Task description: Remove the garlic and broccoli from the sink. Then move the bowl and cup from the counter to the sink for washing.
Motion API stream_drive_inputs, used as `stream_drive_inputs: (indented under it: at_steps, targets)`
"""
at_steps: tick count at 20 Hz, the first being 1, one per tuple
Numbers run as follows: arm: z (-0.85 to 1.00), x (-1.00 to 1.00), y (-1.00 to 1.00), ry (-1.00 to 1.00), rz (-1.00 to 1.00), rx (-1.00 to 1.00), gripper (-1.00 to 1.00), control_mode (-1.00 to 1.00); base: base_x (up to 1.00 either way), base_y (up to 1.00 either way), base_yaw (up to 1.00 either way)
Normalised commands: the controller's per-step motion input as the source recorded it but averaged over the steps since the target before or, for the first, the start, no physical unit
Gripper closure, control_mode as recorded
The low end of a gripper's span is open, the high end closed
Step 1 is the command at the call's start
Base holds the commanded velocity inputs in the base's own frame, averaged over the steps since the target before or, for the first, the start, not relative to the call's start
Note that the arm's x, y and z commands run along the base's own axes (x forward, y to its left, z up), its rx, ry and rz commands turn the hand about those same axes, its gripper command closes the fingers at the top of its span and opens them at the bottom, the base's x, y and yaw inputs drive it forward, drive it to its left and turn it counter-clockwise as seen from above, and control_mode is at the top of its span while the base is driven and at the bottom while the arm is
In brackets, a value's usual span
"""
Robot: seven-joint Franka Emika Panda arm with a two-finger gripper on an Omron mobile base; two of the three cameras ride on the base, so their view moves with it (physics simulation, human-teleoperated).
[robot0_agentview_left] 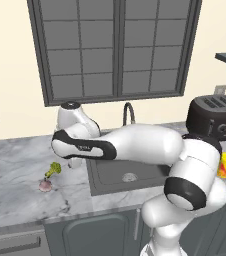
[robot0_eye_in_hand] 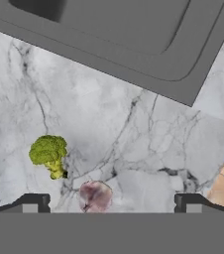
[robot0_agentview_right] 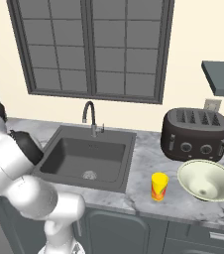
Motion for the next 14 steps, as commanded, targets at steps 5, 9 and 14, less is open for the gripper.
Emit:
stream_drive_inputs:
  at_steps: [5, 9, 14]
  targets:
    - [0.21, -0.28, -0.32, 0.00, 0.15, 0.01, -1.00, -1.00, 0.00, 0.00, 0.00]
    - [0.17, -0.29, -0.33, -0.03, 0.22, 0.00, -1.00, -1.00, 0.00, 0.00, 0.00]
    - [0.17, -0.27, -0.31, -0.01, 0.23, 0.00, -1.00, -1.00, 0.00, 0.00, 0.00]
